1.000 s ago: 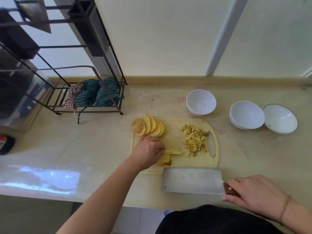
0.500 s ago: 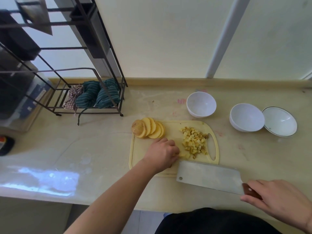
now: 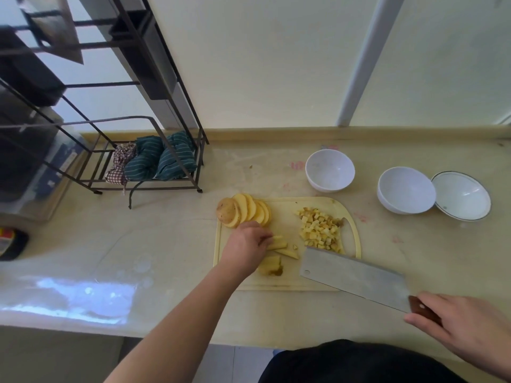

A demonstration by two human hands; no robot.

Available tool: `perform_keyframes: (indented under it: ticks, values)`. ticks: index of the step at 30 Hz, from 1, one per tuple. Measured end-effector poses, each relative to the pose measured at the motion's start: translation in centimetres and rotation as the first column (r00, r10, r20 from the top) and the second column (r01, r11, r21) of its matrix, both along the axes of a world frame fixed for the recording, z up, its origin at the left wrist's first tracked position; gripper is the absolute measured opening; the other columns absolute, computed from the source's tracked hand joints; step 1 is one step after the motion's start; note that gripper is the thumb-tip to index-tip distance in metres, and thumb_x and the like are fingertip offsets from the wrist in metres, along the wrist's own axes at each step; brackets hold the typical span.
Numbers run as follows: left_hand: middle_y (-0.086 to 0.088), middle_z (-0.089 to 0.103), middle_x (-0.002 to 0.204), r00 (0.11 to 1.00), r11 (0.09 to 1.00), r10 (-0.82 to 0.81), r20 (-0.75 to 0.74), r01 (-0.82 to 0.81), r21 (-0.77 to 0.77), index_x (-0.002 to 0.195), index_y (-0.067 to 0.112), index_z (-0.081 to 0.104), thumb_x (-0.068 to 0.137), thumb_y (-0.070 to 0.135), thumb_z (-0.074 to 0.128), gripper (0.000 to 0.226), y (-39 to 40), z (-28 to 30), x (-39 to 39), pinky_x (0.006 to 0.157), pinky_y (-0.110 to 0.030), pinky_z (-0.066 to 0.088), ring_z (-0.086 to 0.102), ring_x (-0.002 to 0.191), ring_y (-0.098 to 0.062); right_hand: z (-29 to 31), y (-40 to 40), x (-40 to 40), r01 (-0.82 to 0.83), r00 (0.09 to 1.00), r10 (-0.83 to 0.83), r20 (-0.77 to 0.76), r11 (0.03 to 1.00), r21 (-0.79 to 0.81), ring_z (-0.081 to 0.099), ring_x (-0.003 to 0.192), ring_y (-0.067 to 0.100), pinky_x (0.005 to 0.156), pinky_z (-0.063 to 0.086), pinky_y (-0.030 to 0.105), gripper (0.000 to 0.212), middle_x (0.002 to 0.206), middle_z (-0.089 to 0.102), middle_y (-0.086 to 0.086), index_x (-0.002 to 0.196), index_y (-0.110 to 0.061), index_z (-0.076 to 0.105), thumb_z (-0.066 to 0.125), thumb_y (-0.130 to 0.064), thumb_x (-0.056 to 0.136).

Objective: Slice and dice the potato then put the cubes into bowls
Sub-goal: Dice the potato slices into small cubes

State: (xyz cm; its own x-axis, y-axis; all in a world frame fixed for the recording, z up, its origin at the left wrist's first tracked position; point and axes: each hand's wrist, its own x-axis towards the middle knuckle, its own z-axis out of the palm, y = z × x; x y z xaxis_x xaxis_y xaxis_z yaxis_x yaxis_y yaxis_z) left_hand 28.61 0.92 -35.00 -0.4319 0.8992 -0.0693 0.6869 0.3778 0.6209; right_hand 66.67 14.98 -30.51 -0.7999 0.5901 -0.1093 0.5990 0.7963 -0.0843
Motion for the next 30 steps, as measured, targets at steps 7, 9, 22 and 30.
perform_keyframes:
  ticks: [7, 9, 22, 30]
  values:
    - [-0.005, 0.068, 0.084, 0.974, 0.989, -0.115, -0.198, 0.13, 0.065, 0.091, 0.01, 0.081, 0.083, 0.0, 0.074, 0.015, -0.8, -1.1, 0.3, 0.065, -0.046, 0.056, 0.061, 0.073, -0.031, 0.3, -0.2, -0.7, -0.008, 0.999, 0.008, 0.042, 1.0, 0.003, 0.041, 0.037, 0.003, 0.035, 0.031, 0.019, 0.051, 0.05, 0.025, -0.025, 0.066, -0.034, 0.039, 0.025, -0.078, 0.088]
    - [-0.006, 0.067, 0.086, 0.966, 0.981, -0.169, -0.197, 0.184, 0.06, 0.093, 0.009, 0.079, 0.084, 0.005, 0.075, 0.011, -1.0, -1.2, 0.5, 0.067, -0.044, 0.056, 0.06, 0.073, -0.032, 0.3, -0.2, -0.8, -0.003, 0.999, 0.002, 0.044, 1.0, 0.003, 0.032, 0.038, 0.002, 0.036, 0.028, 0.018, 0.05, 0.05, 0.022, -0.026, 0.066, -0.034, 0.036, 0.026, -0.078, 0.088]
    - [-0.002, 0.055, 0.066, 0.796, 0.902, -0.406, -0.448, 0.428, -0.058, 0.071, 0.014, 0.063, 0.074, 0.011, 0.081, 0.019, -0.2, -0.1, -0.2, 0.056, -0.033, 0.048, 0.053, 0.058, -0.026, 0.3, -0.4, -0.9, 0.002, 1.0, -0.001, 0.02, 0.999, -0.035, 0.05, 0.041, 0.004, 0.038, 0.023, 0.015, 0.051, 0.05, 0.031, -0.024, 0.067, -0.033, 0.038, 0.025, -0.078, 0.088]
    - [-0.002, 0.057, 0.068, 0.816, 0.883, -0.435, -0.381, 0.469, -0.004, 0.076, 0.012, 0.069, 0.077, 0.013, 0.076, 0.007, -0.4, -0.3, -1.6, 0.058, -0.03, 0.045, 0.055, 0.058, -0.026, 0.5, -0.4, -0.6, 0.017, 0.999, -0.016, 0.031, 0.999, -0.034, 0.051, 0.041, 0.005, 0.038, 0.021, 0.015, 0.052, 0.049, 0.035, -0.024, 0.065, -0.033, 0.039, 0.024, -0.077, 0.089]
